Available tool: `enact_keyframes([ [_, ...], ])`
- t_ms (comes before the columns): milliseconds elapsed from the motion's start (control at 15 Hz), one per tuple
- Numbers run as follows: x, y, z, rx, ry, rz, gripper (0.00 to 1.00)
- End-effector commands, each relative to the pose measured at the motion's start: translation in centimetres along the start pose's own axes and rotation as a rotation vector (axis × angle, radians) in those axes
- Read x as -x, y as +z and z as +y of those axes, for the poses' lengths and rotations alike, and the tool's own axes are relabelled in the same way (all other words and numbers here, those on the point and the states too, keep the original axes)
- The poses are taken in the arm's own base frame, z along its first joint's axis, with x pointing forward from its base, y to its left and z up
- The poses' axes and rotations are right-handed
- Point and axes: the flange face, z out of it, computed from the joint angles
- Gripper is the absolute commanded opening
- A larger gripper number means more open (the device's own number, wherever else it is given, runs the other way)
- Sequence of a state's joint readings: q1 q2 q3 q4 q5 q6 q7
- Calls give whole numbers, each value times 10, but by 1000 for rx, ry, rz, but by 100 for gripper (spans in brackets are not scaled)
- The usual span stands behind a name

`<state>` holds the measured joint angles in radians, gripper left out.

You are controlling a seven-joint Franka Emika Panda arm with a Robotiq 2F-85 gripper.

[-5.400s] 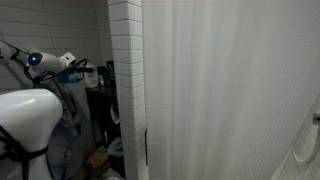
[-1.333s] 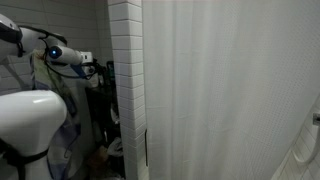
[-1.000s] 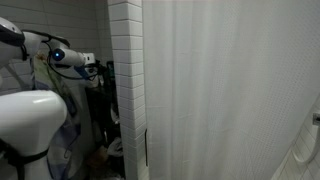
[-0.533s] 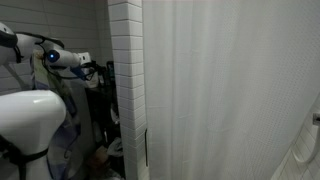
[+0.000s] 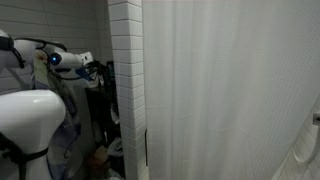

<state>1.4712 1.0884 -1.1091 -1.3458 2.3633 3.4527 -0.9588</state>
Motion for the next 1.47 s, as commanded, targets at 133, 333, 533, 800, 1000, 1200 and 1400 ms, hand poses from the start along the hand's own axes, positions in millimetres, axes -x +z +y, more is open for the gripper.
enact_keyframes([
  [133,-6,13,30,63,-47,48,100],
  [333,-2,12,22,47,-60,28,100],
  [533,8,7,4,11,-50,-5,100],
  [800,34,4,8,16,-81,-67,100],
  [1000,39,-1,-1,-9,-86,-123,100],
  [1200,38,-7,-19,-59,-87,-160,100],
  [1400,36,-11,-48,-125,21,-204,100],
])
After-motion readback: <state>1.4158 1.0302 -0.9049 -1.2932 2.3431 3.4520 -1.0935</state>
